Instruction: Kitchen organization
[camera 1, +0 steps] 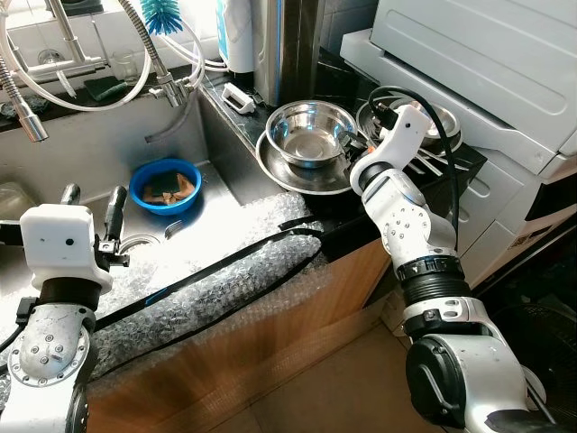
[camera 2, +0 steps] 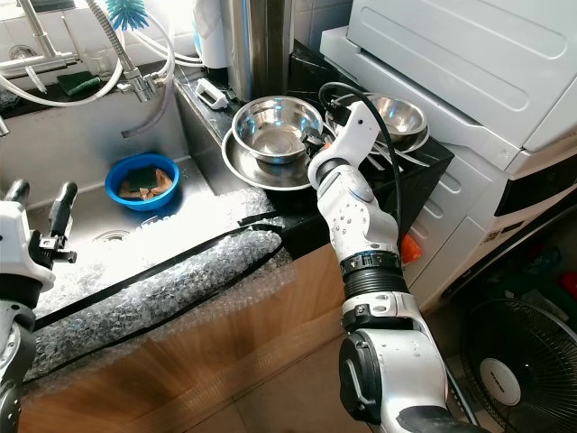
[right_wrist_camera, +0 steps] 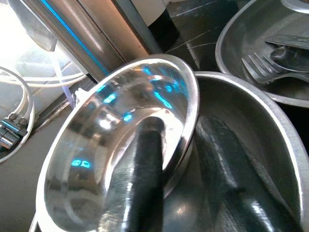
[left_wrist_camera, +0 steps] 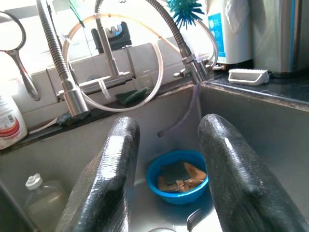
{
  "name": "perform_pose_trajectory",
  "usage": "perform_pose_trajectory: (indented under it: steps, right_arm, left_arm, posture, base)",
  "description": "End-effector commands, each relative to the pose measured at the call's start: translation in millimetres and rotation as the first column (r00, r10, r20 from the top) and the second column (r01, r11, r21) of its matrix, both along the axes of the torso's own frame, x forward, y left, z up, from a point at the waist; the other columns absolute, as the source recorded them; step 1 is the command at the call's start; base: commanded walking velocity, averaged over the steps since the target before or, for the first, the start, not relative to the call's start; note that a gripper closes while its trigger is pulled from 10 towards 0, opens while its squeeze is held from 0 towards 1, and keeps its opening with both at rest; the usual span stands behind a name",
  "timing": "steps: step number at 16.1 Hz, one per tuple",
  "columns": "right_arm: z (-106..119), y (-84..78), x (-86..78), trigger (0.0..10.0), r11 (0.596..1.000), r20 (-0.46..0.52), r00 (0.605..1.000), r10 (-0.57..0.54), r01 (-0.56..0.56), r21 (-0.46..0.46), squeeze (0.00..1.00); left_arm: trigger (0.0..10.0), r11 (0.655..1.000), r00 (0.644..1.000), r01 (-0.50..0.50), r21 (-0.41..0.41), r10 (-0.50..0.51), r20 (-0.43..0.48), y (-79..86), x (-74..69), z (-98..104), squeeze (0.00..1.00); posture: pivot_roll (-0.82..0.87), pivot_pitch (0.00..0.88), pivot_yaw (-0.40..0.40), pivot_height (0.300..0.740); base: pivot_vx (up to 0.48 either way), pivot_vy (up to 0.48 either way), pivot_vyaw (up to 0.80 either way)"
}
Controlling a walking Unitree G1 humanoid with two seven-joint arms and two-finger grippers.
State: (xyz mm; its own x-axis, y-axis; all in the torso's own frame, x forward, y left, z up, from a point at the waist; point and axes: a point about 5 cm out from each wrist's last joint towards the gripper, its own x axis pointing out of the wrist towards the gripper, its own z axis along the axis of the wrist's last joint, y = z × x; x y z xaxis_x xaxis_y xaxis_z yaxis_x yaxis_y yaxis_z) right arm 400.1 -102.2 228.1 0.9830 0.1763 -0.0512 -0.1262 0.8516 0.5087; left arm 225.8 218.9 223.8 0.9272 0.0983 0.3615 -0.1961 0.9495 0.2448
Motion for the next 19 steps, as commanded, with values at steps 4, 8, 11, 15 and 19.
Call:
perform_pose_trajectory:
  steps: [4, 8, 11, 15, 19]
  right_arm:
    - [3.7, 4.1, 0.9, 0.0, 1.0, 0.01, 1.0, 0.011, -0.011, 0.016, 0.0]
    - [11.8, 3.2, -0.5, 0.0, 0.997, 0.076, 0.997, -0.007, 0.002, 0.071, 0.0]
    - [20.6, -1.3, -3.2, 1.4, 0.992, 0.154, 0.987, -0.043, 0.024, 0.122, 0.0]
    - [34.2, -7.6, -9.7, 10.0, 0.981, 0.288, 0.954, -0.078, 0.023, 0.192, 0.0]
    - [44.5, -6.4, -19.0, 10.0, 0.972, 0.397, 0.916, -0.058, -0.039, 0.233, 0.0]
  left_arm:
    - [10.0, 1.0, 1.0, 0.01, 0.011, -0.01, -0.019, -2.0, 1.6, -2.5, 0.0]
    - [10.0, 1.0, 1.0, 0.013, 0.015, -0.013, -0.013, -2.8, 3.0, -0.5, 0.0]
    - [10.0, 1.0, 1.0, 0.013, 0.017, -0.013, -0.005, -3.6, 3.9, 1.1, 0.0]
    - [10.0, 1.0, 1.0, 0.013, 0.017, -0.013, 0.01, -5.3, 5.9, 4.0, 0.0]
    - [10.0, 1.0, 1.0, 0.01, 0.016, -0.01, 0.024, -5.2, 7.6, 6.8, 0.0]
  posture:
    - [0.09, 0.092, -0.026, 0.74]
    - [0.09, 0.09, -0.024, 0.74]
    - [0.09, 0.098, -0.023, 0.74]
    - [0.09, 0.102, -0.023, 0.74]
    - [0.09, 0.1, -0.023, 0.74]
  base:
    - [0.0, 0.0, 0.0]
    - [0.0, 0.0, 0.0]
    - [0.0, 0.0, 0.0]
    - [0.0, 0.0, 0.0]
    - [0.0, 0.0, 0.0]
